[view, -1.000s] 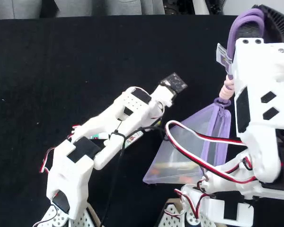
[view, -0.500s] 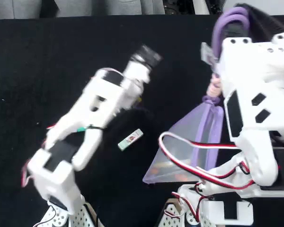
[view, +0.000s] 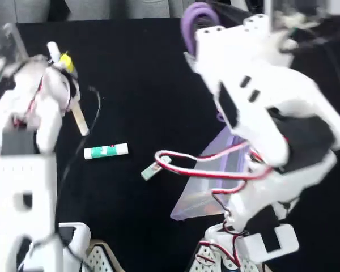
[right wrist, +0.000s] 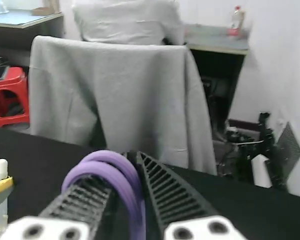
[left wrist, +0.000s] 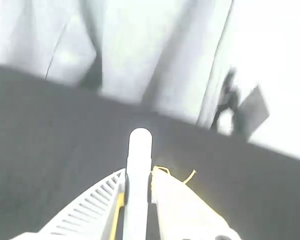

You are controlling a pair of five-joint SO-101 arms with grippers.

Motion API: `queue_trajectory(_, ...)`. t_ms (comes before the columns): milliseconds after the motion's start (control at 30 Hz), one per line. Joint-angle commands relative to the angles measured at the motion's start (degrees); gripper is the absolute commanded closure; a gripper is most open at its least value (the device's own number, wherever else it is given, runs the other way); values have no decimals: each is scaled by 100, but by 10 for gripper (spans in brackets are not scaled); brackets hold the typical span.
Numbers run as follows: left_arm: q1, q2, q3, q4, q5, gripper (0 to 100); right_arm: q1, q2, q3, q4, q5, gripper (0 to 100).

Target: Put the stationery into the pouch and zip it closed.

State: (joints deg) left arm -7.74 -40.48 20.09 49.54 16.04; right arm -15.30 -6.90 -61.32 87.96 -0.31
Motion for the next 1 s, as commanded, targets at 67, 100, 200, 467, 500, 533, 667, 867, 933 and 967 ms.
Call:
queue_trajectory(67, -40, -3086, 2149, -1688, 782, 971, -519, 75, 470, -510, -185, 988)
queue_trajectory(100, -40, -3560, 2519, -1996, 949, 971, -598, 75, 488, -519, -193, 988)
queue_trajectory(200, -31, -4941, 3574, -2822, 1284, 971, -826, 75, 514, -527, -378, 988)
queue_trajectory(467, 1095, -6189, 4338, -3262, 1565, 971, -1020, 66, 470, -519, -1327, 988)
queue_trajectory(500, 1253, -6119, 4338, -3262, 1565, 971, -1029, 66, 462, -510, -1327, 988)
queue_trajectory(533, 1420, -6101, 4356, -3270, 1565, 971, -1029, 66, 462, -510, -1345, 988)
queue_trajectory(667, 2352, -6268, 4374, -3262, 1538, 971, -1029, 66, 479, -501, -2031, 988)
queue_trajectory(867, 3213, -6409, 4268, -3305, 1521, 971, -1020, 66, 505, -492, -1873, 988)
queue_trajectory(933, 3204, -6409, 4242, -3297, 1521, 971, -1002, 66, 479, -466, -1785, 988)
queue_trajectory(967, 3204, -6409, 4224, -3297, 1521, 971, -1002, 66, 470, -457, -1749, 988)
